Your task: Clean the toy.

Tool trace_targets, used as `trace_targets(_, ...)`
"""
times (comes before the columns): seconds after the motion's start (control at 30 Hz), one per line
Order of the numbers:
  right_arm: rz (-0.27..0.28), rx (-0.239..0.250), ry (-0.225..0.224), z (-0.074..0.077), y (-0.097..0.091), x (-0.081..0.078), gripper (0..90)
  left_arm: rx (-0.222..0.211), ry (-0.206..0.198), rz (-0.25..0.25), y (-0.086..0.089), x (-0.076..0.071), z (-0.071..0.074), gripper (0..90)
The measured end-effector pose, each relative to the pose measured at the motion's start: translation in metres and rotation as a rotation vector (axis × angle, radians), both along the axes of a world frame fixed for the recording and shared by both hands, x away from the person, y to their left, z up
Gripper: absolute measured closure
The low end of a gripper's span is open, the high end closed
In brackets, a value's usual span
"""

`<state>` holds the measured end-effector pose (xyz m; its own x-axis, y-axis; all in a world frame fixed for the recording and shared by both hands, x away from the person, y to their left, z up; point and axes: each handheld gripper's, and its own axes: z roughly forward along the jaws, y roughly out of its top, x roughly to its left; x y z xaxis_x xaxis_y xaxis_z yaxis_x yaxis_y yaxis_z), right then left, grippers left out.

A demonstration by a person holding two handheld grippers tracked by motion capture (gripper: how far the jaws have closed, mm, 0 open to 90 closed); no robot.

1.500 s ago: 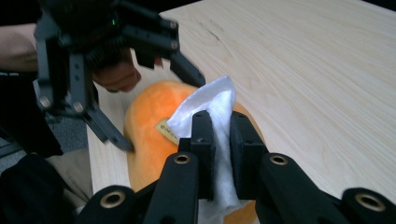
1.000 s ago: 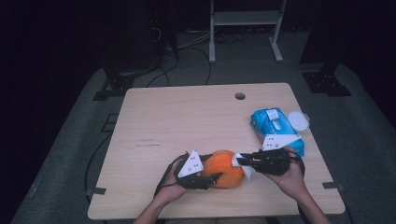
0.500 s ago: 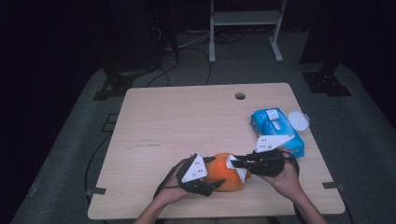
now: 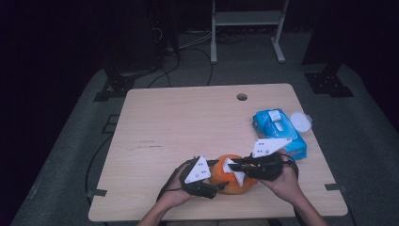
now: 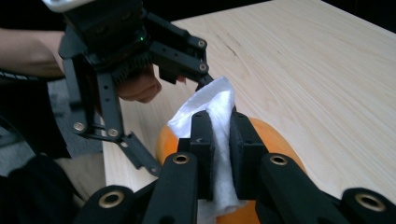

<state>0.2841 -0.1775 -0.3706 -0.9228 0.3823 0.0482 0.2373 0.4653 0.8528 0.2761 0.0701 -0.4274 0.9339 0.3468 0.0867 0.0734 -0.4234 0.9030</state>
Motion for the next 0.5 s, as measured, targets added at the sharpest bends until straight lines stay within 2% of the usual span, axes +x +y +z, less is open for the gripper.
trace_targets(0.07,-0.003,0.002,0.014,-0.002,-0.005,0.001,80.6,-0.031,0.060,0.011,0.003,0.006,-0.003,17.6)
trace_targets(0.1,-0.009,0.006,0.018,-0.003,-0.007,0.002,80.6,-0.043,0.117,0.029,0.004,0.011,-0.005,14.7)
trace_targets(0.13,-0.016,0.019,0.032,-0.004,-0.010,0.004,80.6,-0.055,0.138,0.031,0.004,0.012,-0.007,13.7)
trace_targets(0.17,-0.023,0.026,0.035,-0.004,-0.012,0.005,80.6,-0.058,0.134,0.032,0.004,0.012,-0.008,16.3)
trace_targets(0.2,-0.029,0.026,0.036,-0.003,-0.013,0.005,80.6,-0.054,0.112,0.036,0.003,0.010,-0.007,21.0)
trace_targets(0.27,-0.027,0.009,0.017,0.000,-0.008,0.002,80.6,-0.039,0.082,0.039,0.000,0.006,-0.003,27.7)
trace_targets(0.37,0.000,0.002,-0.005,0.002,0.002,-0.003,80.5,-0.018,0.047,0.028,-0.005,-0.001,0.002,29.7)
trace_targets(0.5,0.002,-0.020,-0.022,0.004,0.001,-0.004,80.6,-0.023,0.060,0.022,-0.003,-0.001,0.001,31.1)
